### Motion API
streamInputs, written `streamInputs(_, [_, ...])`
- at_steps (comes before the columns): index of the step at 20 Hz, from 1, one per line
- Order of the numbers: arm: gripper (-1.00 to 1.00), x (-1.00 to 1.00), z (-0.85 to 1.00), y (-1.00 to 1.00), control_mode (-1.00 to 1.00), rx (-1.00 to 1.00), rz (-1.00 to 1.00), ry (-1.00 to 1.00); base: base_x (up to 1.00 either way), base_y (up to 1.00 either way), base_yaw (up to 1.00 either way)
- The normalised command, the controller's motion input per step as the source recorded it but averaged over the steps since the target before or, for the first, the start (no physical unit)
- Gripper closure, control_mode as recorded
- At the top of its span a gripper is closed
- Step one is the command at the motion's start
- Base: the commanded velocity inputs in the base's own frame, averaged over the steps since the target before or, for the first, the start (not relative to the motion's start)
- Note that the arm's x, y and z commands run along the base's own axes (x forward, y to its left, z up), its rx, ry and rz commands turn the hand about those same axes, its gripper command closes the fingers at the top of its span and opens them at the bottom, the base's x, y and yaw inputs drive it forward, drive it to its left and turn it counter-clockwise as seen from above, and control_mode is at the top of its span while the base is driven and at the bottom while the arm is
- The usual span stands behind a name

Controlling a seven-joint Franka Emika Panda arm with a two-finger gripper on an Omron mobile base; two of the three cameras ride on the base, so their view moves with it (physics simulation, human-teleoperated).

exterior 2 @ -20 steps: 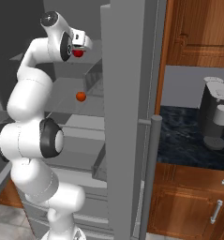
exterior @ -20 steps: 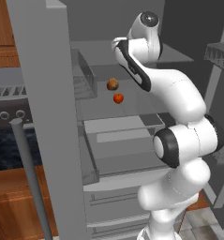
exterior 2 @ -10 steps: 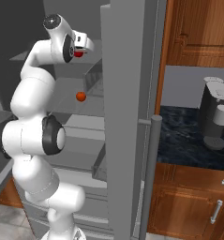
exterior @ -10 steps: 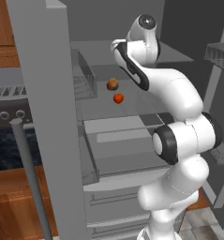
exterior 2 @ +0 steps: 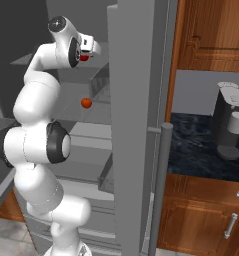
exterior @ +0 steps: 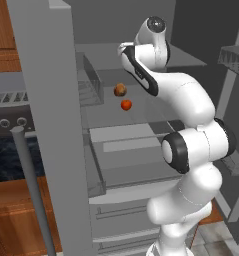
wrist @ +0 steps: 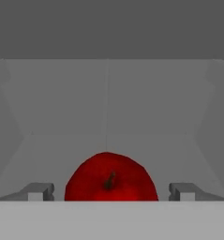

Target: Pick up each apple from the fridge and place one apple on each plate on the dining counter.

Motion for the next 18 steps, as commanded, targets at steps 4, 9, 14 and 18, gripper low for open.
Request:
streamInputs(4, [1.0, 0.01, 0.0, 0.0, -1.0, 0.0, 0.0, 0.0, 0.0, 0.0, 0.0])
streamInputs(9, [1.0, -0.04, 0.0, 0.0, -1.0, 0.0, 0.0, -0.03, 0.0, 0.0, 0.0])
streamInputs(14, [1.0, -0.64, 0.04, -0.04, -1.0, 0.0, -0.05, -0.23, 0.0, 0.0, 0.0])
streamInputs(18, [1.0, -0.94, 0.15, -0.08, -1.0, 0.0, -0.06, -0.29, 0.0, 0.0, 0.0])
